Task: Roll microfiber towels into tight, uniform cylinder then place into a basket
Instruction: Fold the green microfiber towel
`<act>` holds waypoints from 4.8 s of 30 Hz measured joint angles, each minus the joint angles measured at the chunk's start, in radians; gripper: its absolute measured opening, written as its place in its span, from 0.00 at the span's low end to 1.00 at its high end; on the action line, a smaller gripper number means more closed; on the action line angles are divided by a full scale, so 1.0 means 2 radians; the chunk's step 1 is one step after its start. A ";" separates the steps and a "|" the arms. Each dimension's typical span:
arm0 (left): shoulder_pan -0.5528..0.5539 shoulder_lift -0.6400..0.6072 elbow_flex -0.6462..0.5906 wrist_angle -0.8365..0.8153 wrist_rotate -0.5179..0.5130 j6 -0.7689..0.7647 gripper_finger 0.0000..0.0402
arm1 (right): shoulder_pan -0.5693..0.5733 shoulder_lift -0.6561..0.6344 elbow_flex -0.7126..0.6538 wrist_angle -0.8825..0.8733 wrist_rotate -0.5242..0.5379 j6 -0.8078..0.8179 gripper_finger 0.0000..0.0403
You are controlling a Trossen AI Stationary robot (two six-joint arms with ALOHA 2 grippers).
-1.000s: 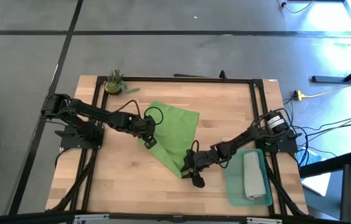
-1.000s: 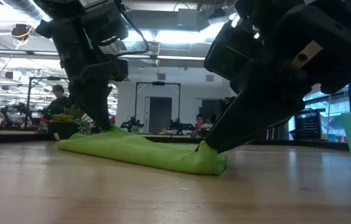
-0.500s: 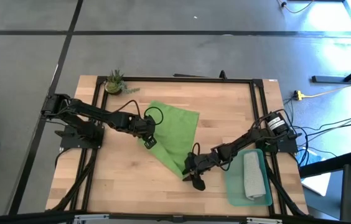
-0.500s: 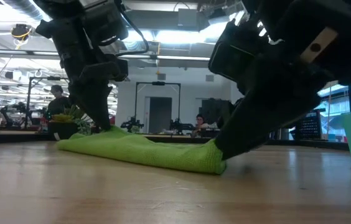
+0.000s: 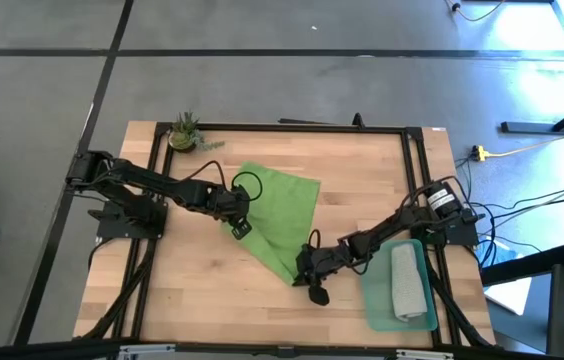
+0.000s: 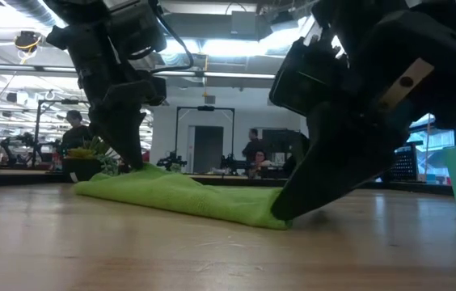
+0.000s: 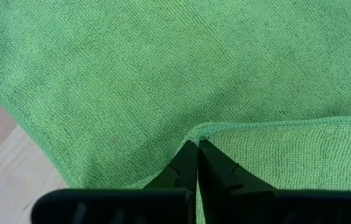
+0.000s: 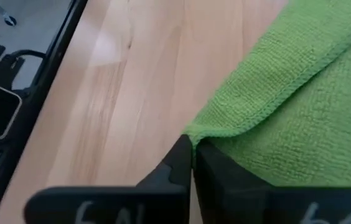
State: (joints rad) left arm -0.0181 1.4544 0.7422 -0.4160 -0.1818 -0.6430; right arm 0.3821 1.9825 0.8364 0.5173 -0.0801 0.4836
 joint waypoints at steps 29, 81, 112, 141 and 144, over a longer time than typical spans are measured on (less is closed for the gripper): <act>0.030 -0.189 0.000 -0.107 -0.114 0.003 0.00 | -0.166 -0.234 0.000 -0.316 0.057 -0.024 0.01; 0.226 -0.024 0.001 0.075 -0.154 0.095 0.21 | -0.289 -0.237 0.000 -0.345 0.122 -0.103 0.41; 0.212 -0.019 0.022 0.056 0.053 0.111 0.17 | -0.291 -0.237 0.000 -0.342 0.092 -0.101 0.52; 0.131 0.040 0.015 -0.032 -0.005 0.064 0.14 | -0.357 -0.097 0.000 -0.232 0.055 -0.154 0.52; 0.133 0.046 0.015 -0.045 -0.010 0.058 0.14 | -0.359 -0.087 0.000 -0.230 0.042 -0.153 0.52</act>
State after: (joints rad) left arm 0.2470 1.5455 0.7715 -0.5064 -0.2012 -0.5269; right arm -0.3349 1.8085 0.8364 0.0567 0.0038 0.1776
